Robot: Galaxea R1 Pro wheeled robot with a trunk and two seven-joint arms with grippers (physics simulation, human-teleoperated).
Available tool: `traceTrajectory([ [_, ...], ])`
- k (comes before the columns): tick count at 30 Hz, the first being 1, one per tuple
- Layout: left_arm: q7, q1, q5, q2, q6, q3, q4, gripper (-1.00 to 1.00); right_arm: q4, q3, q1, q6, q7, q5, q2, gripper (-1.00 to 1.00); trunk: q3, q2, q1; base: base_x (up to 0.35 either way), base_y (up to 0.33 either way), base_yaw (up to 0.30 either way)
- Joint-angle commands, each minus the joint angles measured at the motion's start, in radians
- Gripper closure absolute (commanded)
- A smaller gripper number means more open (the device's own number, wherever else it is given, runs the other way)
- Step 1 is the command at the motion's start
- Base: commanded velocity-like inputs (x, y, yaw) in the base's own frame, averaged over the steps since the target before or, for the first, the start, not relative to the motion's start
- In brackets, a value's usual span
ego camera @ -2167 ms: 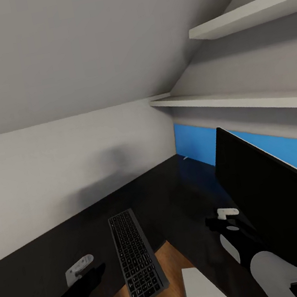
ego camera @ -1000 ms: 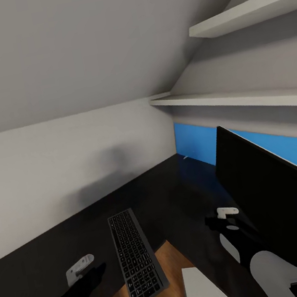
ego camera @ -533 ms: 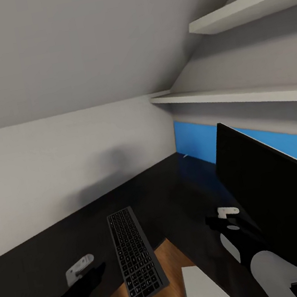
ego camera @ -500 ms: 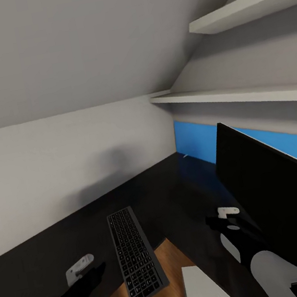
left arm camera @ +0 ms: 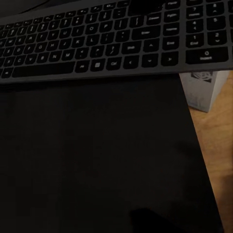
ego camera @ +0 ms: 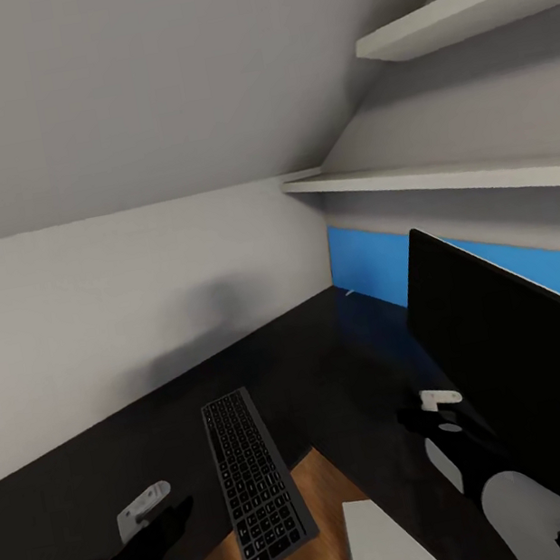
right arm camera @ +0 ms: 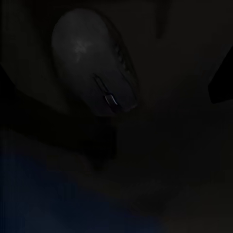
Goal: In the bedroom, organize the workspace by keeping the computer under the desk, ensuring the monitor is on the desk, placing the keyboard on the desk next to the monitor, placing the mouse on the desk next to the keyboard, moving the folder from the swivel chair onto the desk next to the mouse, stacking the notebook on top of the folder with the pen on top of the notebook, and positioning the swivel chair next to the desk.
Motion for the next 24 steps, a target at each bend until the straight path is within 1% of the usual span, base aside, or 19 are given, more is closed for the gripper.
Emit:
traceTrajectory([
  [1, 0.008, -0.001, 0.011, -0.001, 0.004, 0.002, -0.001, -1.0, -0.001, -0.004, 0.0, 0.003, -0.002, -0.004, -0.001, -1.0, -0.001, -0.001, 0.0, 0.0, 0.0, 0.0],
  [11, 0.008, -0.001, 0.011, -0.001, 0.004, 0.003, -0.001, -1.0, -0.001, -0.011, 0.0, 0.003, -0.001, -0.004, -0.005, -1.0, -0.001, -0.001, 0.0, 0.0, 0.0, 0.0],
  [24, 0.008, -0.001, 0.011, -0.001, 0.004, 0.003, -0.001, -1.0, 0.0, -0.011, 0.0, 0.003, -0.001, -0.004, -0.005, -1.0, -0.042, -0.092, 0.05, 0.0, 0.0, 0.0],
])
